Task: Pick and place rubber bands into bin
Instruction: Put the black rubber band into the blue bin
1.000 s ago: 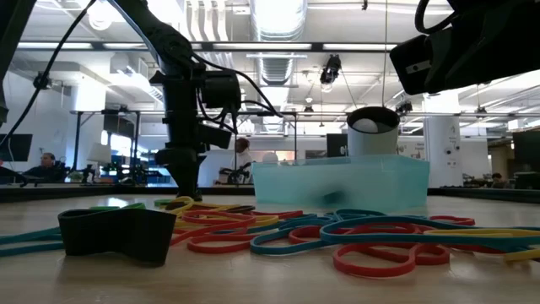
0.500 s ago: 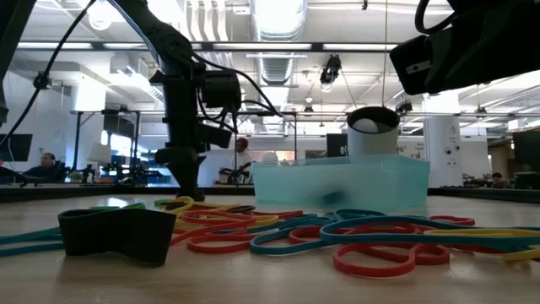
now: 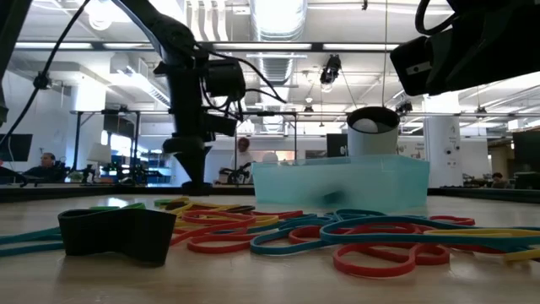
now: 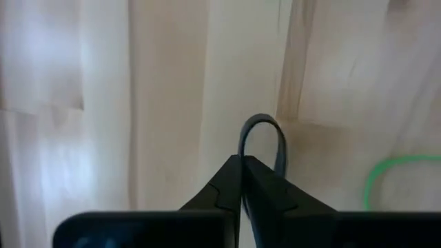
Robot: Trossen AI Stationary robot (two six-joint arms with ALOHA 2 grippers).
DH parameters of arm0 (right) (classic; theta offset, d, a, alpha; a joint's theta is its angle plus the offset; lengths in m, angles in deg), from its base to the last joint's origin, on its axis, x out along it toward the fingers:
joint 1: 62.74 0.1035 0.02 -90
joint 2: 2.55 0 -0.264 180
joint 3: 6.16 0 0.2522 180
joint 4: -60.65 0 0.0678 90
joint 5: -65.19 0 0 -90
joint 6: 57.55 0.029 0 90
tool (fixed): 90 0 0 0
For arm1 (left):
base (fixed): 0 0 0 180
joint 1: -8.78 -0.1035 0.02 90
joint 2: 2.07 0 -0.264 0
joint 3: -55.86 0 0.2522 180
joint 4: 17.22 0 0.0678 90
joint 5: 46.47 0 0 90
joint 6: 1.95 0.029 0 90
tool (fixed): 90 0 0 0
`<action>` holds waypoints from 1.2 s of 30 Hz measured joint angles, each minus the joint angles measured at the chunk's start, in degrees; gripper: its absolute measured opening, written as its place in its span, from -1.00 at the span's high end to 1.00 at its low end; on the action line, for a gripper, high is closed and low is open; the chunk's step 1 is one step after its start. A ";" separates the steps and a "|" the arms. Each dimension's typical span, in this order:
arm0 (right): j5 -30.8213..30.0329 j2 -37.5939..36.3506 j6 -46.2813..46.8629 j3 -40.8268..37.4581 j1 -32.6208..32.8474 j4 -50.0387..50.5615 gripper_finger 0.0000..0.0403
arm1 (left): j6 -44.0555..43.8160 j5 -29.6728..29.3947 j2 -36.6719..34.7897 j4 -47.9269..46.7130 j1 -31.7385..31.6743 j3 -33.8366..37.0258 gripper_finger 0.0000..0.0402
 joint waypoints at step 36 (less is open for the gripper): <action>0.01 0.04 0.01 -0.76 0.01 0.05 0.65 | -0.16 8.25 -1.57 31.10 4.61 -7.39 1.00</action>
